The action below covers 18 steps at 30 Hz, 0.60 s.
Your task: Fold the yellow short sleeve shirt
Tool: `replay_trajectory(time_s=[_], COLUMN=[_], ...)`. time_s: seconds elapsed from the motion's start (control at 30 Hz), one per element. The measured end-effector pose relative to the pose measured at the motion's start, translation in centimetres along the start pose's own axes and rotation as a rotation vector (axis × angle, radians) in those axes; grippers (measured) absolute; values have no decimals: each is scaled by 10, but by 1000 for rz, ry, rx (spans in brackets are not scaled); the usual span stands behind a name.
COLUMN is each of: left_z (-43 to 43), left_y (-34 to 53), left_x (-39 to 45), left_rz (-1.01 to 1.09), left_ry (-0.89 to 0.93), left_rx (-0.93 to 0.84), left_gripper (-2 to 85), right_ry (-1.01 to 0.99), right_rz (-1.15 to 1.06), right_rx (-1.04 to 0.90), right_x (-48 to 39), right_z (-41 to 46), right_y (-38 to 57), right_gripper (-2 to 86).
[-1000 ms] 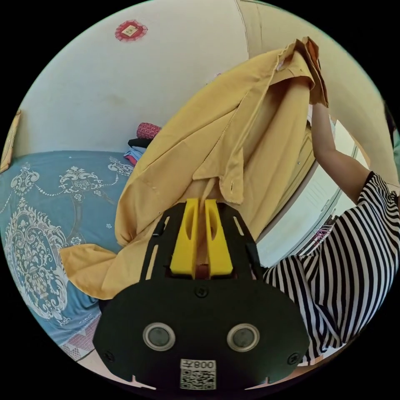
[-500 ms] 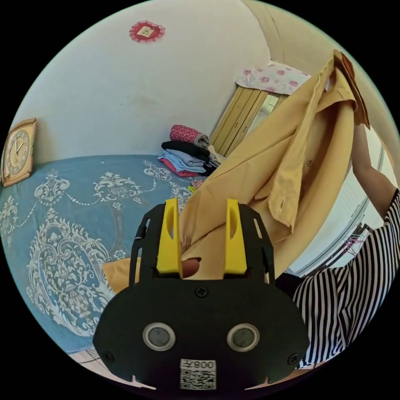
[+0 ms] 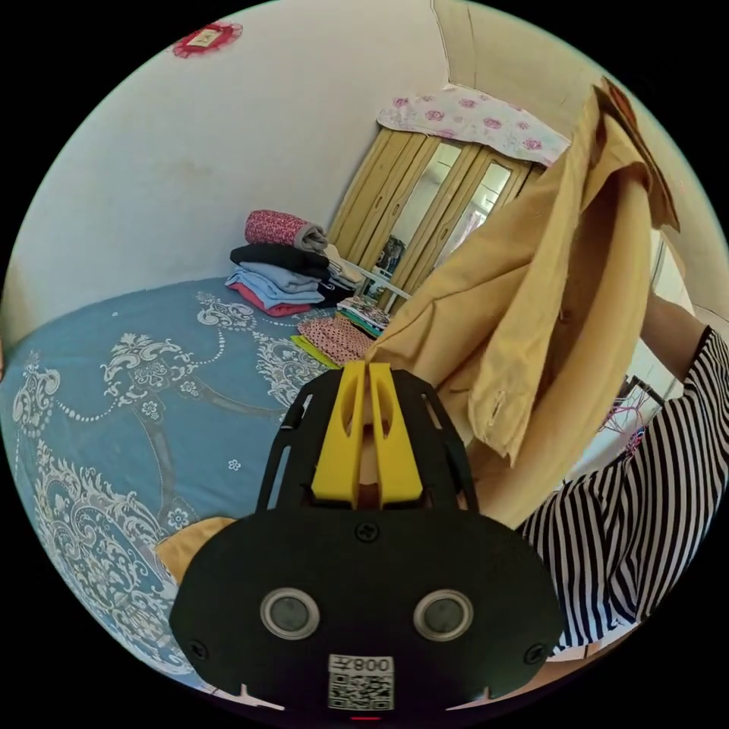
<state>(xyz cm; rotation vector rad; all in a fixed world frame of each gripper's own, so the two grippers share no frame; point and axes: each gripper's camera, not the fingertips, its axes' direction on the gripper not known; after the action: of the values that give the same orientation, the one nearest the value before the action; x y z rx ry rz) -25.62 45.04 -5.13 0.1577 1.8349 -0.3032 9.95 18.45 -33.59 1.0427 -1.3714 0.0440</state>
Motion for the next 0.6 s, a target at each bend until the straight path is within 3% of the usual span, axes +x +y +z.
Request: replay_trajectory(time_s=[0.37,0.6], left_z=[-183,-290], left_y=[6,-4], left_x=[81,170], left_rz=[-19,68], left_ry=[-221,-452], left_rx=[404,489], left_gripper=[4,4], right_ry=[109,92], right_rz=[94,181], right_rx=[86,119], right_x=[92,161], right_z=[-124,-178], right_y=[-34,-34], right_gripper=[1,1])
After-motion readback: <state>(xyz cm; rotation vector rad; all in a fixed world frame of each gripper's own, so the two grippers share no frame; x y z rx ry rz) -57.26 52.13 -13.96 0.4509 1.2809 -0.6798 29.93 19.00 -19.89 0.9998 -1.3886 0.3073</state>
